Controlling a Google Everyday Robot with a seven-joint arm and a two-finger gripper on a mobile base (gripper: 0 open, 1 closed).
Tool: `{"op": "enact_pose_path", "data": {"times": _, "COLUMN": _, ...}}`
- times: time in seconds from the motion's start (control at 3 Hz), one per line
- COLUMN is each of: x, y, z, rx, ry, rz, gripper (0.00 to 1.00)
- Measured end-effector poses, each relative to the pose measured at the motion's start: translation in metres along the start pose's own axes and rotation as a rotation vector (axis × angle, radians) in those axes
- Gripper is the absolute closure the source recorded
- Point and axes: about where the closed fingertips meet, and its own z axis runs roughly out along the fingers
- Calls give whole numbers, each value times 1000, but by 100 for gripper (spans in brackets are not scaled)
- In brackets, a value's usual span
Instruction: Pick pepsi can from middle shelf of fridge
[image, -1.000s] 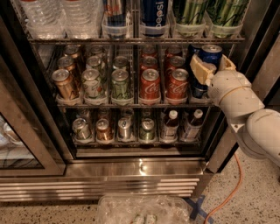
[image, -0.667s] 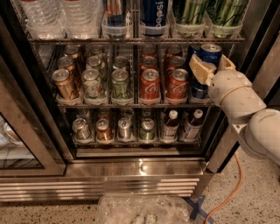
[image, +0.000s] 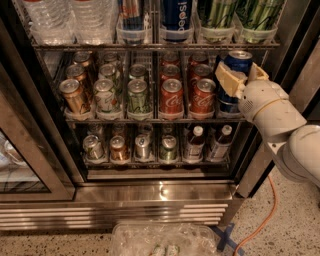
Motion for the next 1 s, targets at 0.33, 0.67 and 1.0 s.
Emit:
{"op": "enact_pose_path", "data": {"times": 0.33, "x": 0, "y": 23, "z": 2, "rx": -79, "ry": -10, "rz": 16, "gripper": 100}}
{"op": "enact_pose_path", "data": {"times": 0.67, "x": 12, "y": 84, "z": -16, "rx": -263, "ry": 30, "rz": 132, "gripper": 100}}
{"op": "enact_pose_path", "data": {"times": 1.0, "x": 14, "y": 109, "z": -46, "rx": -379, "ry": 92, "rz": 164, "gripper": 100}}
